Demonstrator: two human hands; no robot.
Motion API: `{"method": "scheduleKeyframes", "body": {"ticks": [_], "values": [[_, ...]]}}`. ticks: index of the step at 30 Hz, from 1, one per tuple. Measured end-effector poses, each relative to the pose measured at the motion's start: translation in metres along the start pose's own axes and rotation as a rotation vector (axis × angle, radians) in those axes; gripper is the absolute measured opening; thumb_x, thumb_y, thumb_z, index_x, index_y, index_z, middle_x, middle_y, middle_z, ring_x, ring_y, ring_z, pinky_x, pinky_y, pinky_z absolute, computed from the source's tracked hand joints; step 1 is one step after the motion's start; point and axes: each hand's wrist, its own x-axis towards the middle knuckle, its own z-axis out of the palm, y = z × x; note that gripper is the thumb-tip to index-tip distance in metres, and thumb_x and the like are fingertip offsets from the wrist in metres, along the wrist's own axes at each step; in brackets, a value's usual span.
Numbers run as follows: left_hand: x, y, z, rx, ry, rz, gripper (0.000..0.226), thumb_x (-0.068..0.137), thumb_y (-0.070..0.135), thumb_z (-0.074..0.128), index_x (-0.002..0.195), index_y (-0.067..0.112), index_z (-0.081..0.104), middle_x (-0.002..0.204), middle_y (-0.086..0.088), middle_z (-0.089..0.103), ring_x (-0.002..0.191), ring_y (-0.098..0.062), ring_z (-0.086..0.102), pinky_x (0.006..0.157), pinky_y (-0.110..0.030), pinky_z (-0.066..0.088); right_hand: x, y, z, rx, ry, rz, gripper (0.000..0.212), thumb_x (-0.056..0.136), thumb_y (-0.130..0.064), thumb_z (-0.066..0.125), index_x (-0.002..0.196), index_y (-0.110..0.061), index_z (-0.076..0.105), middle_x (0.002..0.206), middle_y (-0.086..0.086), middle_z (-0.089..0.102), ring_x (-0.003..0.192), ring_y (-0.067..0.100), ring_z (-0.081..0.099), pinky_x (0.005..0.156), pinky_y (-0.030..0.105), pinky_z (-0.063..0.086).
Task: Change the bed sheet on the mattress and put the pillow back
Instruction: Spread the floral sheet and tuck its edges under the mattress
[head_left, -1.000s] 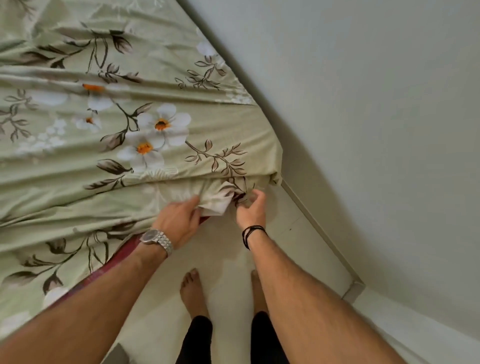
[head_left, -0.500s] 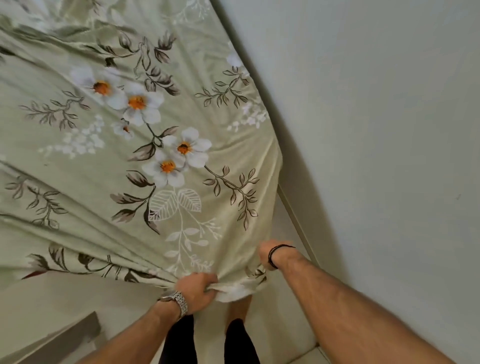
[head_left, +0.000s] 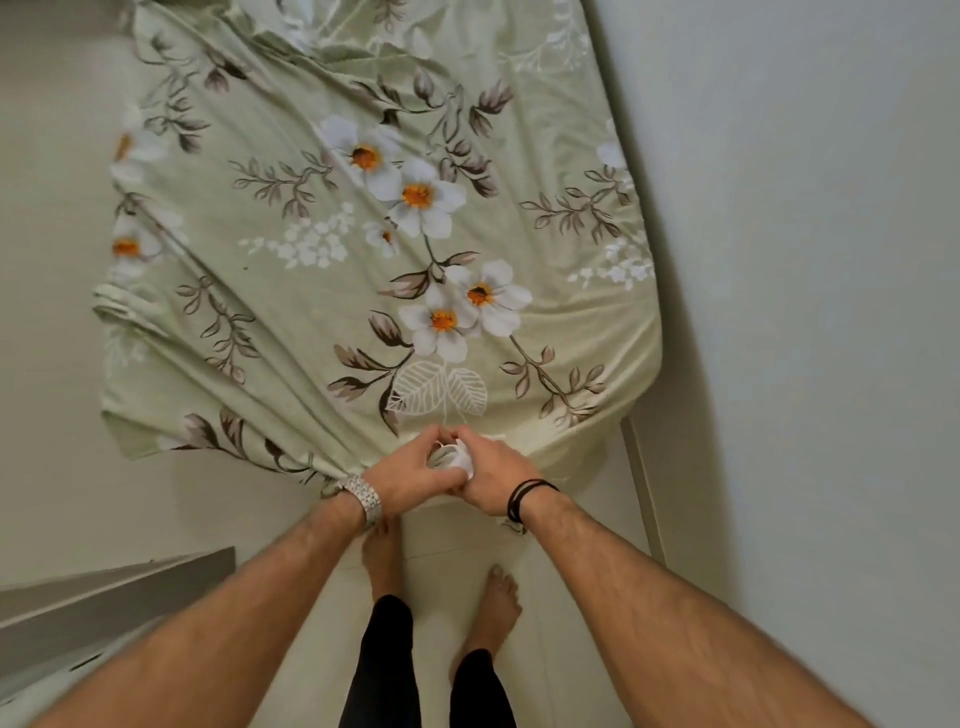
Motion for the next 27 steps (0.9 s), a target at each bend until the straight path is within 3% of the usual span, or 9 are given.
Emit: {"method": "scheduleKeyframes", "body": {"ticks": [4, 7, 9, 12, 15, 18, 21, 24, 27], "values": [[-0.004, -0.012, -0.051, 0.293, -0.004, -0.014, 0.061, 0.076, 0.066, 0.077, 0.117, 0.031, 0.048, 0.087, 0.005, 0.064, 0.066, -0.009, 0.059, 0.060, -0.028, 0.048, 0.001, -0.014, -0.011, -0.001, 0.099, -0.009, 0.028, 0.094, -0.029, 0.060, 0.119, -0.040, 0.064, 0.096, -0.008, 0.073, 0.087, 0.015, 0.068, 0.079, 0.038, 0.056], [-0.010, -0.037, -0.077, 0.752, 0.006, -0.119, 0.045, 0.080, 0.067, 0.068, 0.113, 0.038, 0.062, 0.098, 0.003, 0.069, 0.090, -0.021, 0.068, 0.080, -0.034, 0.054, -0.001, -0.006, -0.024, -0.020, 0.228, 0.013, 0.029, 0.091, -0.016, 0.049, 0.107, -0.036, 0.064, 0.088, -0.009, 0.070, 0.080, 0.015, 0.064, 0.073, 0.038, 0.055], [-0.019, -0.058, -0.090, 0.966, 0.095, -0.228, 0.042, 0.084, 0.065, 0.057, 0.110, 0.036, 0.070, 0.109, 0.004, 0.065, 0.108, -0.024, 0.060, 0.092, -0.039, 0.043, -0.004, 0.001, -0.033, -0.184, 0.226, 0.057, 0.029, 0.088, -0.013, 0.045, 0.103, -0.033, 0.058, 0.092, -0.005, 0.071, 0.084, 0.023, 0.064, 0.069, 0.035, 0.048], [-0.033, -0.086, -0.103, 0.901, 0.064, -0.303, 0.041, 0.080, 0.065, 0.058, 0.104, 0.033, 0.067, 0.104, 0.005, 0.066, 0.107, -0.023, 0.060, 0.096, -0.042, 0.037, -0.007, 0.009, -0.036, -0.424, 0.194, 0.170, 0.019, 0.090, -0.011, 0.043, 0.093, -0.027, 0.054, 0.094, 0.001, 0.069, 0.085, 0.029, 0.062, 0.069, 0.034, 0.042], [-0.049, -0.108, -0.118, 0.793, 0.098, -0.290, 0.029, 0.083, 0.049, 0.065, 0.095, 0.027, 0.051, 0.097, -0.002, 0.068, 0.091, -0.029, 0.066, 0.076, -0.035, 0.050, -0.002, -0.006, -0.029, -0.596, 0.083, 0.266, 0.021, 0.094, -0.016, 0.048, 0.106, -0.025, 0.064, 0.107, 0.003, 0.072, 0.098, 0.029, 0.067, 0.077, 0.036, 0.048], [-0.063, -0.124, -0.131, 0.693, 0.268, -0.252, 0.021, 0.087, 0.038, 0.061, 0.095, 0.027, 0.045, 0.087, 0.001, 0.061, 0.079, -0.029, 0.061, 0.065, -0.035, 0.048, 0.011, -0.033, -0.004, -0.719, -0.041, 0.225, 0.028, 0.092, -0.019, 0.058, 0.118, -0.020, 0.066, 0.118, 0.006, 0.069, 0.108, 0.029, 0.066, 0.087, 0.038, 0.053], [-0.070, -0.144, -0.142, 0.701, 0.453, -0.154, 0.017, 0.083, 0.032, 0.061, 0.099, 0.028, 0.055, 0.097, 0.004, 0.058, 0.097, -0.027, 0.061, 0.082, -0.037, 0.046, 0.034, -0.067, 0.031, -0.615, -0.131, 0.062, 0.055, 0.092, -0.027, 0.061, 0.143, -0.019, 0.045, 0.141, 0.010, 0.049, 0.127, 0.034, 0.050, 0.106, 0.045, 0.046], [-0.078, -0.165, -0.155, 0.625, 0.590, -0.175, 0.042, 0.078, 0.035, 0.069, 0.118, 0.036, 0.057, 0.126, 0.006, 0.052, 0.116, -0.024, 0.051, 0.100, -0.044, 0.040, 0.057, -0.118, 0.061, -0.460, -0.145, -0.085, 0.064, 0.092, -0.029, 0.062, 0.150, -0.018, 0.039, 0.149, 0.011, 0.041, 0.139, 0.035, 0.038, 0.114, 0.043, 0.038], [-0.085, -0.189, -0.182, 0.289, 0.465, -0.316, 0.092, 0.073, 0.040, 0.079, 0.152, 0.041, 0.032, 0.152, -0.002, 0.033, 0.135, -0.035, 0.035, 0.110, -0.051, 0.037, 0.082, -0.172, 0.084, -0.396, -0.138, -0.184, 0.061, 0.094, -0.031, 0.060, 0.151, -0.020, 0.040, 0.148, 0.009, 0.043, 0.136, 0.033, 0.042, 0.112, 0.041, 0.038]]}}
